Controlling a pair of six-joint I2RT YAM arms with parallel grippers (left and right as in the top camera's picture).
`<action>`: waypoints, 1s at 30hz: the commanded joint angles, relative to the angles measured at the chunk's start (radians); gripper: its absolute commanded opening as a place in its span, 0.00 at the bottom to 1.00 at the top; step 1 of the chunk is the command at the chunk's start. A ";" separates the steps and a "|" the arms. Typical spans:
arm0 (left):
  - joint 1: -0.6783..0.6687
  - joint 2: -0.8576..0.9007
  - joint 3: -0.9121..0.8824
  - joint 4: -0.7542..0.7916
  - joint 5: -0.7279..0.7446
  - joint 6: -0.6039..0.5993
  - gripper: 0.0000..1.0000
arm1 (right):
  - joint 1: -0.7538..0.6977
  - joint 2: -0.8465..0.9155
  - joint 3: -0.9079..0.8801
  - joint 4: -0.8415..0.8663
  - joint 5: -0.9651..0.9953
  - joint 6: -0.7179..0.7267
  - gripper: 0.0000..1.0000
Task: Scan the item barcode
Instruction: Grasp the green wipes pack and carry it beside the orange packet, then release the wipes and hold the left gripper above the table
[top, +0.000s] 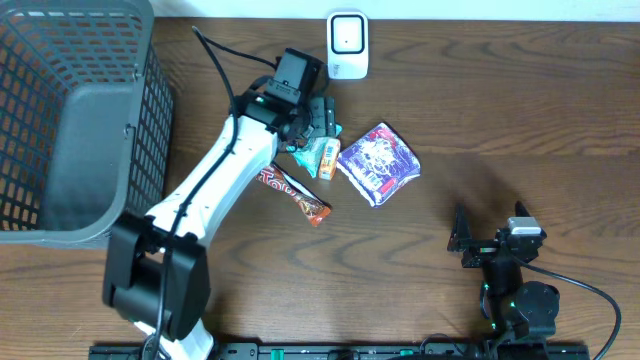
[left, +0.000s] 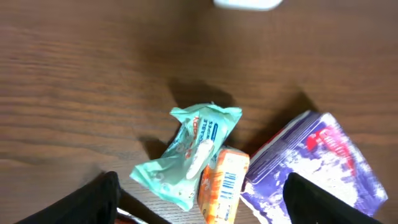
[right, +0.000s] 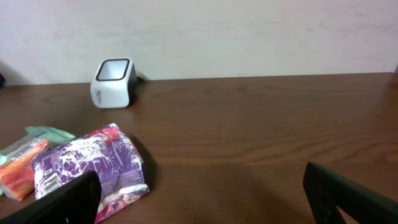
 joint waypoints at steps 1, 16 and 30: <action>0.026 -0.141 0.023 0.000 -0.012 0.010 0.86 | 0.004 -0.005 -0.004 -0.001 -0.002 0.013 0.99; 0.068 -0.560 0.023 -0.476 -0.012 0.010 0.98 | 0.004 -0.005 -0.003 -0.001 -0.002 0.013 0.99; 0.068 -0.577 0.022 -0.689 -0.012 0.010 0.98 | 0.004 -0.005 -0.004 -0.001 -0.002 0.013 0.99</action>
